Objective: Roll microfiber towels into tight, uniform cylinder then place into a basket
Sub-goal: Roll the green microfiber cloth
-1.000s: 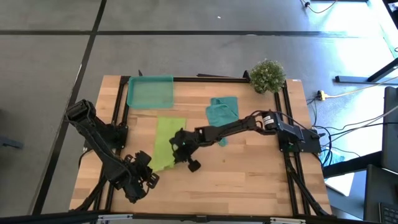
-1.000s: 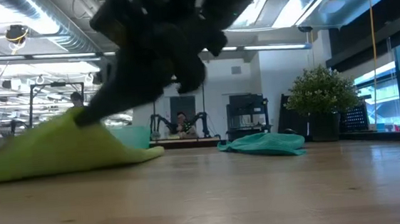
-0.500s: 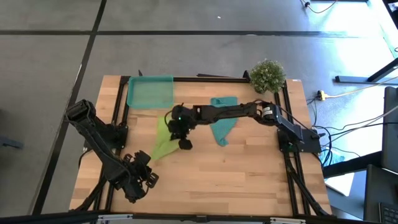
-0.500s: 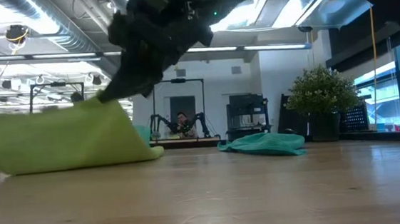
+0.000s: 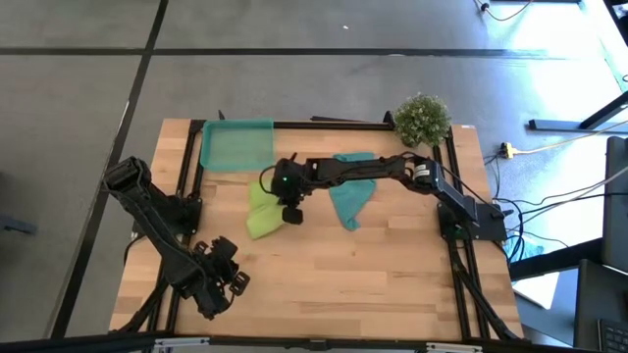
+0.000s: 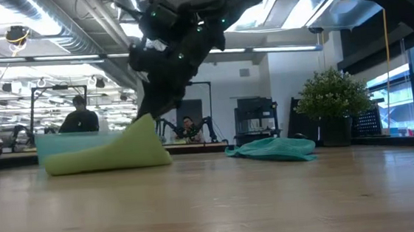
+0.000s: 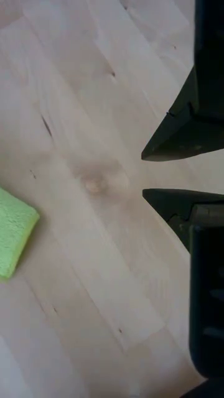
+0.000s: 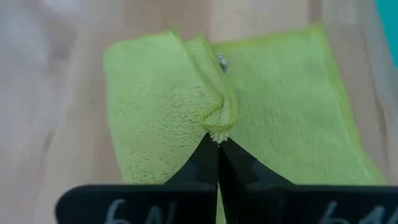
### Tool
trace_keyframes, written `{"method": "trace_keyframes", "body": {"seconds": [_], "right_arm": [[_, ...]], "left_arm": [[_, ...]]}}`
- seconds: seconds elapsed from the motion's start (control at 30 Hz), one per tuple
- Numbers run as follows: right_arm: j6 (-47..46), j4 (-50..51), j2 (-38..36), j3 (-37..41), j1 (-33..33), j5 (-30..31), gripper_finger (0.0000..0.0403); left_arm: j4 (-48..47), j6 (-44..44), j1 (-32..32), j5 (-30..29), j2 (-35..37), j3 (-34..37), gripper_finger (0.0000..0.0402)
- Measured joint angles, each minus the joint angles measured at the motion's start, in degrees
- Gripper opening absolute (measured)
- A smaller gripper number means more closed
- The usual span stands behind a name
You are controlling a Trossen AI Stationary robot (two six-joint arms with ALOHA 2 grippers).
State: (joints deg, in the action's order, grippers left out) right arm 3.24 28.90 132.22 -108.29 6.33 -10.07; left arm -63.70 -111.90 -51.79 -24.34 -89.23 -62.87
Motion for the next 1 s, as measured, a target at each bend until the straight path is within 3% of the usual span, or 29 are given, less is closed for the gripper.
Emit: {"method": "trace_keyframes", "body": {"seconds": [0.33, 0.7, 0.83, 1.0], "right_arm": [[-1.3, 0.4, -0.9, -0.2, 0.1, 9.0, 0.0000], [-2.4, -0.3, -2.6, -0.3, 1.2, 12.4, 0.0000], [-1.5, -1.4, -2.6, -0.3, 2.2, 17.4, 0.0000], [-1.2, -1.9, -2.0, -0.3, 4.0, 12.9, 0.0000]], "left_arm": [[0.0, 0.0, 0.0, 0.0, 0.0, 0.0, 0.0078], [-0.1, 0.0, 0.0, -0.1, 0.0, 0.0, 0.0078], [-0.1, 0.0, 0.0, -0.1, 0.0, 0.0, 0.0078], [-0.1, 0.0, 0.0, -0.1, 0.0, 0.0, 0.0078]]}}
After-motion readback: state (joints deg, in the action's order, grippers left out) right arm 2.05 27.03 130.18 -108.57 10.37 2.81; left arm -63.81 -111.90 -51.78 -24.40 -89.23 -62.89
